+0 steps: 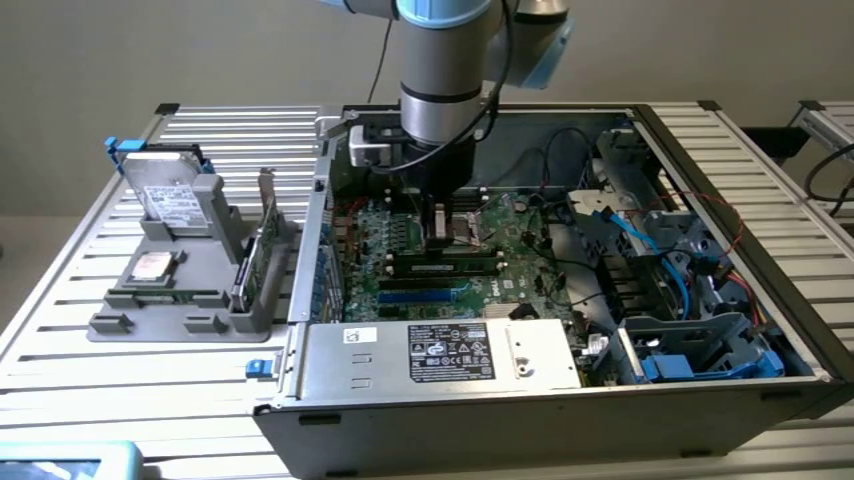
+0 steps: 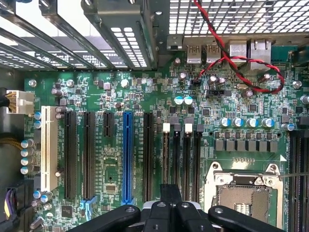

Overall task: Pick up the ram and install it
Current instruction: 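Press down the ram until it locks into place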

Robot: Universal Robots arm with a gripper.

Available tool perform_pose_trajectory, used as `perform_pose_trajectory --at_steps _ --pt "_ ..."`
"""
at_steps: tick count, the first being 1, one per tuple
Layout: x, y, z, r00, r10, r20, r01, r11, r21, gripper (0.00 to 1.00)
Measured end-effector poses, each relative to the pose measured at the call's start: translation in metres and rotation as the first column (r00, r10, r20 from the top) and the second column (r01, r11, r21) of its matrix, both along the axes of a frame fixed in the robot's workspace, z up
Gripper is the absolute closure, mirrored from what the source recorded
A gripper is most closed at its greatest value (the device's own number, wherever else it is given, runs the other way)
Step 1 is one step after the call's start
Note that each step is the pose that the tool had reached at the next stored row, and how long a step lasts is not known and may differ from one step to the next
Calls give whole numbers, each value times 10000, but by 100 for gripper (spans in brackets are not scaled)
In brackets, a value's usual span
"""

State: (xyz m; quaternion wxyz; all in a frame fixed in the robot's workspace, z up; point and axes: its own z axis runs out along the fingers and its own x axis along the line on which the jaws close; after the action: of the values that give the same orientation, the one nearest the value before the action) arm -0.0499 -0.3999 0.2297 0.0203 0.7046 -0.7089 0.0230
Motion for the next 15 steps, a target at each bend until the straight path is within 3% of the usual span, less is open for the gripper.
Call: perform_pose_trajectory --at_steps 15 --pt "-9 1 -36 10000 -2 35 2 10000 1 89"
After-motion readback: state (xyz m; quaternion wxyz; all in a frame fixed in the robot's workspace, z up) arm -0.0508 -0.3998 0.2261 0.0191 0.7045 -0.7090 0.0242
